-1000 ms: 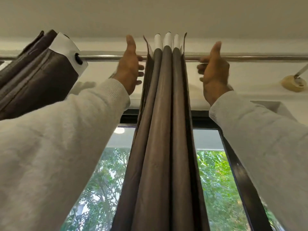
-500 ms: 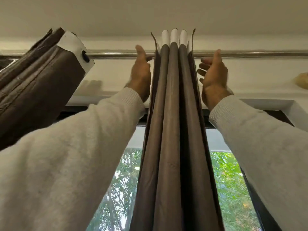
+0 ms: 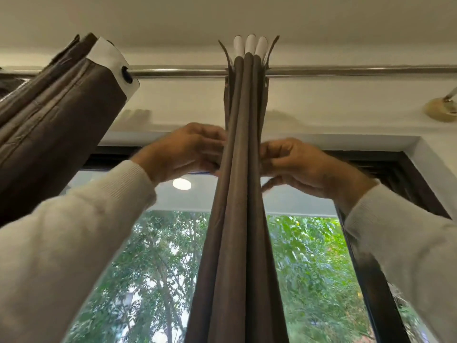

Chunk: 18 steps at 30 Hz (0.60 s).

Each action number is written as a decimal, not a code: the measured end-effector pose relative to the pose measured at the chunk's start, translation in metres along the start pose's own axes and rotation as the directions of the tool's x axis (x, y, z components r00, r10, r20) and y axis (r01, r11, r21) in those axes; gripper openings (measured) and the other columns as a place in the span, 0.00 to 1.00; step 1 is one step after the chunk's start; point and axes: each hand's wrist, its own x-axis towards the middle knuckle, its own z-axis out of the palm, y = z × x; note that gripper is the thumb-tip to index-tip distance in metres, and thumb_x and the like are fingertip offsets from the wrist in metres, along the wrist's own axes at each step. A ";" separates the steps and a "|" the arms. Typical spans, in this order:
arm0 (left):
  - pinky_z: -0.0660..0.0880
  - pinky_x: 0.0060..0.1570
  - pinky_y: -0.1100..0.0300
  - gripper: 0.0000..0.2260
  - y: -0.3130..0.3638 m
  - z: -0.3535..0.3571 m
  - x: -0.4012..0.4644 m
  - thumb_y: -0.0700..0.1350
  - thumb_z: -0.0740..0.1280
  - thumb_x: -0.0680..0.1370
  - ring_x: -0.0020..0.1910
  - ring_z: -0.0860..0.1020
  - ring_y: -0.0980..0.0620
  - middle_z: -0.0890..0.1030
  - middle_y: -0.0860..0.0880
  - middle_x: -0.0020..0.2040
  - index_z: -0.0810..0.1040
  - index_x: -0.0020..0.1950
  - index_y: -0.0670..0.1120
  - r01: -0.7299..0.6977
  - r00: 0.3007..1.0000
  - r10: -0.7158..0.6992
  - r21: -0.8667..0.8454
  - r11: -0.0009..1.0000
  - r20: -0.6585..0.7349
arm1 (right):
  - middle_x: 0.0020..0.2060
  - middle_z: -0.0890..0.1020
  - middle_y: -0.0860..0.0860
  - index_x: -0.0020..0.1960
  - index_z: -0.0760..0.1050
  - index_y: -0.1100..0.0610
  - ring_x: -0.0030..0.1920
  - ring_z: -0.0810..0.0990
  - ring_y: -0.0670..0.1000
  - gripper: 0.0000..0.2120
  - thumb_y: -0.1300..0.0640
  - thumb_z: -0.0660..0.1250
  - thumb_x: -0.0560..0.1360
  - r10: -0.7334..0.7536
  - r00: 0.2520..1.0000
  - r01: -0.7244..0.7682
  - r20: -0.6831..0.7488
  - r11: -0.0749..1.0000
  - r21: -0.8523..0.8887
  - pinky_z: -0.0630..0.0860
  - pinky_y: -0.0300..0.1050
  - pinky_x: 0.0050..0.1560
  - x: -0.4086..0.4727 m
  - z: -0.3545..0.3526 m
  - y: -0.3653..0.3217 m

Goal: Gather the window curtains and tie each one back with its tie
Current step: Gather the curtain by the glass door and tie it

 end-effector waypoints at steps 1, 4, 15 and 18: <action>0.85 0.56 0.45 0.22 -0.002 -0.009 -0.008 0.44 0.79 0.74 0.53 0.85 0.40 0.84 0.33 0.56 0.80 0.61 0.30 0.051 0.998 -0.052 0.040 0.998 0.035 | 0.47 0.88 0.60 0.56 0.82 0.67 0.45 0.88 0.57 0.12 0.62 0.73 0.75 0.028 0.999 -0.026 0.032 0.998 -0.055 0.86 0.56 0.51 -0.007 -0.005 -0.001; 0.85 0.53 0.49 0.12 0.008 -0.020 -0.012 0.46 0.78 0.77 0.50 0.86 0.43 0.86 0.41 0.51 0.85 0.55 0.40 0.048 0.975 -0.049 -0.011 0.999 -0.217 | 0.41 0.88 0.55 0.55 0.83 0.61 0.39 0.86 0.51 0.05 0.62 0.72 0.79 -0.058 0.921 0.062 -0.384 0.998 -0.002 0.81 0.49 0.42 -0.002 -0.028 -0.015; 0.81 0.38 0.57 0.06 0.026 0.084 -0.041 0.37 0.71 0.79 0.39 0.83 0.51 0.84 0.48 0.43 0.80 0.51 0.47 -0.001 0.945 -0.060 -0.187 0.982 -0.320 | 0.49 0.81 0.60 0.58 0.77 0.57 0.49 0.82 0.60 0.06 0.65 0.68 0.83 -0.032 0.937 0.111 -0.347 0.972 0.209 0.79 0.64 0.53 -0.027 0.059 -0.024; 0.81 0.45 0.50 0.05 0.008 0.101 -0.089 0.39 0.74 0.76 0.47 0.83 0.44 0.83 0.41 0.49 0.83 0.51 0.44 0.111 0.974 -0.157 -0.257 0.960 -0.164 | 0.54 0.82 0.70 0.62 0.75 0.70 0.55 0.83 0.70 0.11 0.67 0.69 0.81 0.068 0.974 0.001 -0.217 0.952 0.305 0.78 0.73 0.64 -0.085 0.085 0.009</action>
